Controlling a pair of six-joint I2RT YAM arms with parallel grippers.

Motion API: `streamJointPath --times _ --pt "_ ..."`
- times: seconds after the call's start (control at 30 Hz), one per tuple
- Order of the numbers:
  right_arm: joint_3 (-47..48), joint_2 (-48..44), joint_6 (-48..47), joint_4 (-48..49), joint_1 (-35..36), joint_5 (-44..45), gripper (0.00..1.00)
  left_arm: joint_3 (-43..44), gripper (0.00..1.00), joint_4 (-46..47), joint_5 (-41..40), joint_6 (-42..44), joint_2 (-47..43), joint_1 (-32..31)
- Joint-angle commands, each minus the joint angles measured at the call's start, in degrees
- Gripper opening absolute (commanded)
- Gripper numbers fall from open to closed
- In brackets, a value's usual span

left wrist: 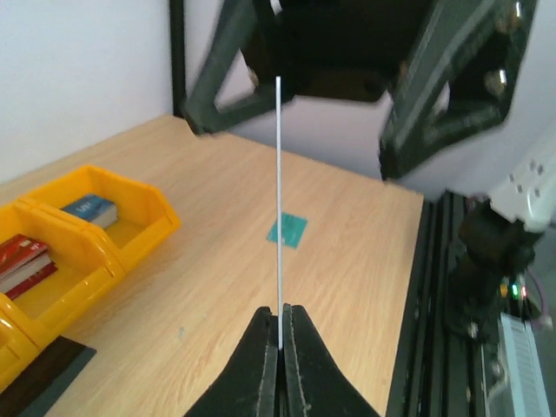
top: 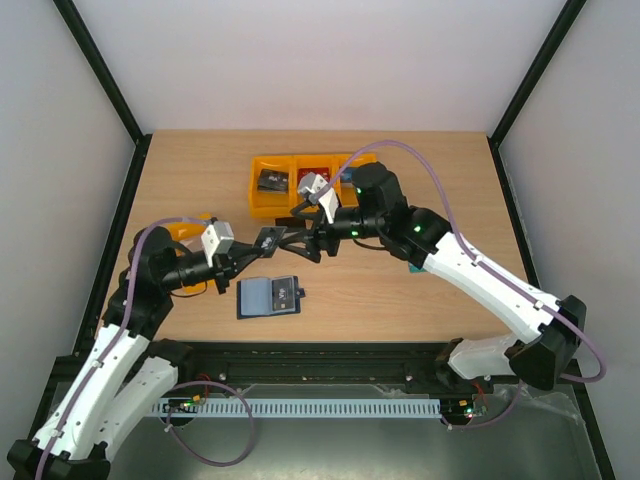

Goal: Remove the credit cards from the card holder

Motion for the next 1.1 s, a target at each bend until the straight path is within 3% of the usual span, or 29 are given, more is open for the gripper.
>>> streamJointPath --times 0.0,0.07,0.17,0.27,0.43,0.53,0.63,0.67,0.73,0.77,0.9,0.97,1.07 --pt "6.52 1.73 -11.5 -17.14 0.61 1.65 0.83 2.78 0.02 -14.85 4.32 16.24 1.55 -0.84" --pt "8.57 3.12 -11.57 -18.42 0.67 0.03 0.78 3.12 0.02 -14.38 6.05 14.97 1.92 -1.13" --pt "10.77 4.98 -11.45 -19.6 1.24 -1.55 0.58 3.08 0.02 -12.81 6.57 12.97 2.3 -1.23" --pt "11.26 6.05 -11.39 -20.32 2.06 -1.73 0.51 3.32 0.02 -11.52 6.72 11.29 2.32 -1.32" --pt "11.08 6.92 -11.13 -20.64 2.82 -2.68 0.32 3.02 0.02 -9.82 8.19 7.97 2.24 -1.47" --pt "10.76 6.36 -9.45 -18.45 2.93 -2.2 0.03 2.86 0.02 -10.03 8.37 7.62 2.2 -1.66" --pt "9.09 4.74 -4.2 -12.69 2.84 1.09 0.02 2.16 0.03 -9.22 6.79 5.38 1.67 -1.68" --pt "7.88 4.14 -0.97 -8.84 2.74 3.56 0.02 1.53 0.24 -7.71 4.31 3.73 1.09 -1.67" --pt "5.13 3.77 6.25 -0.8 2.01 7.21 0.02 -0.54 0.93 -3.65 -3.28 -0.05 -0.62 -1.29" --pt "4.26 4.4 10.93 3.04 1.09 8.67 0.02 -1.77 0.99 -1.34 -9.32 -3.0 -1.64 -0.87" --pt "3.38 10.95 34.46 14.42 -4.3 17.58 0.02 -4.93 0.99 3.01 -37.57 -15.26 -4.82 3.03" --pt "3.63 15.53 46.55 18.92 -5.8 22.05 0.02 -5.77 1.0 2.55 -43.34 -19.1 -6.99 4.97" --pt "5.36 22.77 55.54 24.06 -5.82 27.7 0.02 -7.17 1.0 -0.7 -45.59 -25.68 -10.72 7.5"
